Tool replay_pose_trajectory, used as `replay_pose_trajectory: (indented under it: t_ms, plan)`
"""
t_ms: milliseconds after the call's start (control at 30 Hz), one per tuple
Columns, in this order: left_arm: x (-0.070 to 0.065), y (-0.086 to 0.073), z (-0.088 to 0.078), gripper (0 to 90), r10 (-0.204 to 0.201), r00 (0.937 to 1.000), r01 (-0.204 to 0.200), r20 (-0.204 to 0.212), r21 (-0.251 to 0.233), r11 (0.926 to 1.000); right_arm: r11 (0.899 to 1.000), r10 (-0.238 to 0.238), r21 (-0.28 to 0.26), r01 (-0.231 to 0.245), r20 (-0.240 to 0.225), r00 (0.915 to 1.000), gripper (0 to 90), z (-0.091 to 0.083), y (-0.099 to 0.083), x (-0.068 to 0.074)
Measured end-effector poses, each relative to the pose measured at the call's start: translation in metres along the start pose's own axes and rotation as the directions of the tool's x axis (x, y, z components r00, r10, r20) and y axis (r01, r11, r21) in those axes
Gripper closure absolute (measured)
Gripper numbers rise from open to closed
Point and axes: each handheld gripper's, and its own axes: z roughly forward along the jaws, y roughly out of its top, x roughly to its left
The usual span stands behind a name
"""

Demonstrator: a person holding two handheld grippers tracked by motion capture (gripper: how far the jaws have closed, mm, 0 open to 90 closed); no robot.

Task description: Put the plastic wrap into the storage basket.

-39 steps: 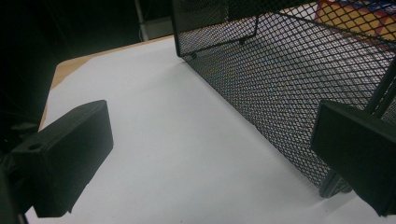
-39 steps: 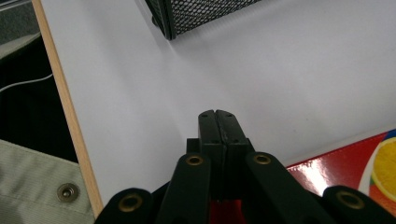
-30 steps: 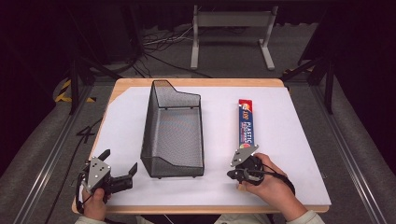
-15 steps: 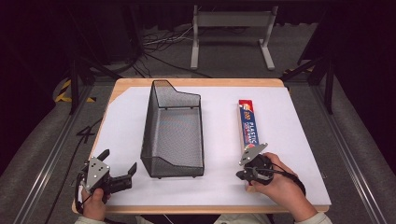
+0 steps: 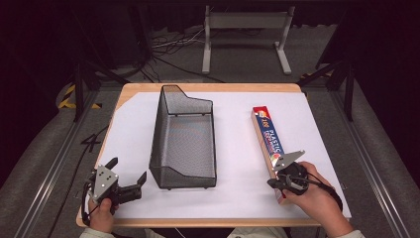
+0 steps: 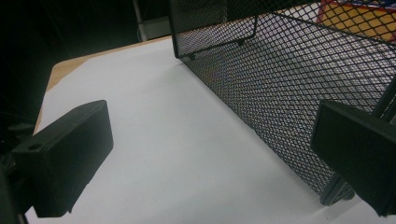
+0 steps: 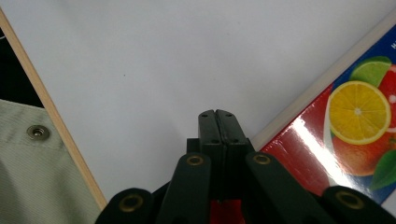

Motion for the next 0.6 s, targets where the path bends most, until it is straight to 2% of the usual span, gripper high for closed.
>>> replay_pose_trajectory:
  t_ms: [100,200,233,267,333,400,467,500,567,600]
  plan:
    - [0.000,0.000,0.000,0.0,0.001,1.0000,-0.001,-0.001,0.000,1.0000,1.000,0.009,-0.001,-0.009,0.001,1.0000,90.0,-0.001,-0.002,-0.002]
    - [0.000,0.000,0.000,0.0,-0.001,1.0000,0.001,-0.002,-0.001,1.0000,0.999,-0.031,-0.020,0.031,0.015,0.9994,90.0,-0.001,-0.002,0.001]
    - [0.000,0.000,0.000,0.0,0.000,1.0000,0.000,-0.002,-0.001,1.0000,0.998,-0.045,-0.053,0.045,-0.004,0.9990,90.0,-0.003,-0.003,0.001]
    - [0.000,0.000,0.000,0.0,0.000,1.0000,0.000,-0.002,-0.001,1.0000,0.993,-0.056,-0.104,0.053,-0.028,0.9981,85.2,-0.005,-0.003,0.002]
    - [0.000,0.000,0.001,0.0,0.001,1.0000,-0.001,-0.002,0.000,1.0000,0.979,-0.066,-0.195,0.057,-0.039,0.9970,80.7,-0.010,-0.003,0.002]
    - [0.000,0.001,0.001,0.0,0.002,1.0000,-0.002,-0.001,0.000,1.0000,0.950,-0.059,-0.310,0.043,-0.043,0.9974,73.4,-0.017,-0.005,0.001]
    - [0.000,0.001,0.001,0.0,0.000,1.0000,0.000,-0.001,-0.001,1.0000,0.920,-0.047,-0.391,0.019,-0.062,0.9970,71.7,-0.022,-0.007,0.000]
    - [0.000,0.001,0.001,0.1,0.000,1.0000,0.000,-0.001,-0.002,1.0000,0.902,-0.042,-0.431,0.013,-0.058,0.9975,68.5,-0.025,-0.008,0.000]
    - [0.000,0.001,0.001,0.0,0.001,1.0000,-0.001,0.000,-0.002,1.0000,0.859,-0.036,-0.511,0.013,-0.035,0.9987,60.0,-0.027,-0.011,-0.001]
    - [0.000,0.001,0.001,0.0,0.000,1.0000,0.000,0.000,-0.002,1.0000,0.842,-0.037,-0.539,0.015,-0.029,0.9989,57.4,-0.028,-0.012,-0.001]
